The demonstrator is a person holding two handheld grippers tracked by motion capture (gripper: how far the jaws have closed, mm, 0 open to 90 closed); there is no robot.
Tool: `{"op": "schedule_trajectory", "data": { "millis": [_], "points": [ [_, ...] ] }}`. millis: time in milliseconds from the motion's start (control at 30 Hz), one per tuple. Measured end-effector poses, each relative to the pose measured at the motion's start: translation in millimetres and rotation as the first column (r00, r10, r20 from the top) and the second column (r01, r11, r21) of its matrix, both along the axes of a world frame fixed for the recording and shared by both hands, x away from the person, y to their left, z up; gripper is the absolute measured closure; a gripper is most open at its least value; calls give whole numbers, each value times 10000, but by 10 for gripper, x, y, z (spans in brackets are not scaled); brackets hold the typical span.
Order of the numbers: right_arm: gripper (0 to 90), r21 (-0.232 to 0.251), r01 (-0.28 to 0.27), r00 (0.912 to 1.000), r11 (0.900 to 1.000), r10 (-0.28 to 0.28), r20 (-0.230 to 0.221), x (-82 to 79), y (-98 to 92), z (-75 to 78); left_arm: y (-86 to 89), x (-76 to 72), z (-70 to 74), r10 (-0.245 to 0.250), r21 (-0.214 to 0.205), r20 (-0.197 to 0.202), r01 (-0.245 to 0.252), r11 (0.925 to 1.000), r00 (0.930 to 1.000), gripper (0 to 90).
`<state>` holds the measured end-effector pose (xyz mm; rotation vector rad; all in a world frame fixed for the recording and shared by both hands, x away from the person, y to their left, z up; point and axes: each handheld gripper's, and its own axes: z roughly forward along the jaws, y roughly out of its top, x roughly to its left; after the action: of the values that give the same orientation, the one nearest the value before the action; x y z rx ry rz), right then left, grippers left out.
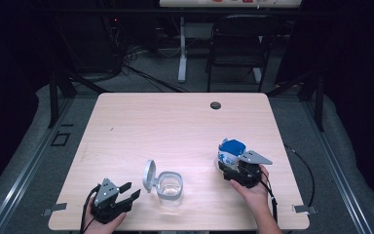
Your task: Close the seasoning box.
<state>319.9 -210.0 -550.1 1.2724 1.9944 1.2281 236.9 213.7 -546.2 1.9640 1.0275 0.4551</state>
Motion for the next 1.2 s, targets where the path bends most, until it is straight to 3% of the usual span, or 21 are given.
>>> {"op": "schedule_trajectory", "data": {
  "millis": [267, 633, 1200],
  "points": [
    [361, 47, 104, 9998, 9999, -105, 195, 15, 25, -37, 12, 9, -11, 17, -40, 4, -17, 10000, 10000, 556],
    [429, -101, 38, 9999, 9999, -37, 118, -8, 8, -21, 28, 17, -12, 84, -186, -51, -85, 9998, 10000, 556],
    [463, -105, -114, 9999, 9999, 115, 122, -199, 98, -19, 33, 21, -14, 91, -143, -32, -92, 9999, 10000, 556]
  ]
}}
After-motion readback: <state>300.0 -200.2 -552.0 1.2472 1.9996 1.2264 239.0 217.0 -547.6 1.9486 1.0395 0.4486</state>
